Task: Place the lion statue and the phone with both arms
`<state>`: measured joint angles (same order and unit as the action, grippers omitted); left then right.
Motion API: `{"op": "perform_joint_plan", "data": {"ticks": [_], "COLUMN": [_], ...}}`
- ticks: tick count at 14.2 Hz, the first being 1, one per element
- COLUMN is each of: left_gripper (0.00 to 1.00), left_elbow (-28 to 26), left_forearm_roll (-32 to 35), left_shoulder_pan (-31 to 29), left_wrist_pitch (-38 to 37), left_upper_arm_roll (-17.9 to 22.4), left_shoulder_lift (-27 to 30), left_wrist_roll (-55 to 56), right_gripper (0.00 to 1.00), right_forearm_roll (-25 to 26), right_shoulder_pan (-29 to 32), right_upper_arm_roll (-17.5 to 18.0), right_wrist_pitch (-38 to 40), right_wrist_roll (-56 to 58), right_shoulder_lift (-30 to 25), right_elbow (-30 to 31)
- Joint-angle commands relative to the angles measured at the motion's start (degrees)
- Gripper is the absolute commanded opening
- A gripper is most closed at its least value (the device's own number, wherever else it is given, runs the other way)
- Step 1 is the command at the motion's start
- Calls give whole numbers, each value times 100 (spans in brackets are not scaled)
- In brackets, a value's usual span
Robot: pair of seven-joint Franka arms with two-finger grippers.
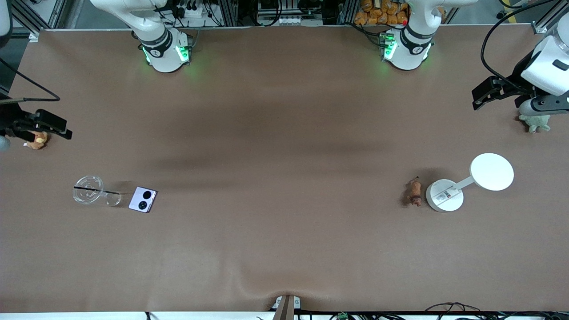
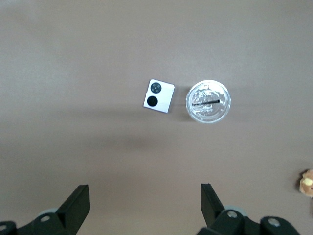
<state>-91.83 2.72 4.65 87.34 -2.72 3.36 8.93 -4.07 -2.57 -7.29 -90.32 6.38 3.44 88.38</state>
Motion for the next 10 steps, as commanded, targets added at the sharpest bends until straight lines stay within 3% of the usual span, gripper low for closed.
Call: {"op": "perform_joint_plan", "data": {"ticks": [1, 7, 10], "left_gripper": [100, 100, 100], "left_elbow": [-90, 7, 112], "left_forearm_roll": [-193, -193, -202], "left_shoulder_pan": [-69, -34, -8], "left_wrist_pitch": [-86, -86, -86], "left_upper_arm_roll": [-26, -26, -26], "left_shoulder_lift": [121, 51, -20], "left_wrist_roll": [-119, -128, -128], "right_gripper": [100, 100, 100], "right_forearm_roll": [116, 134, 152], "right_shoulder_pan": [46, 107, 537], "right_upper_arm_roll": [105, 236, 648], "right_wrist_pitch": [155, 524, 656], "right_wrist_roll": [-164, -251, -269], "right_shoulder_lift": [-352, -669, -731], "right_elbow": [135, 215, 206]}}
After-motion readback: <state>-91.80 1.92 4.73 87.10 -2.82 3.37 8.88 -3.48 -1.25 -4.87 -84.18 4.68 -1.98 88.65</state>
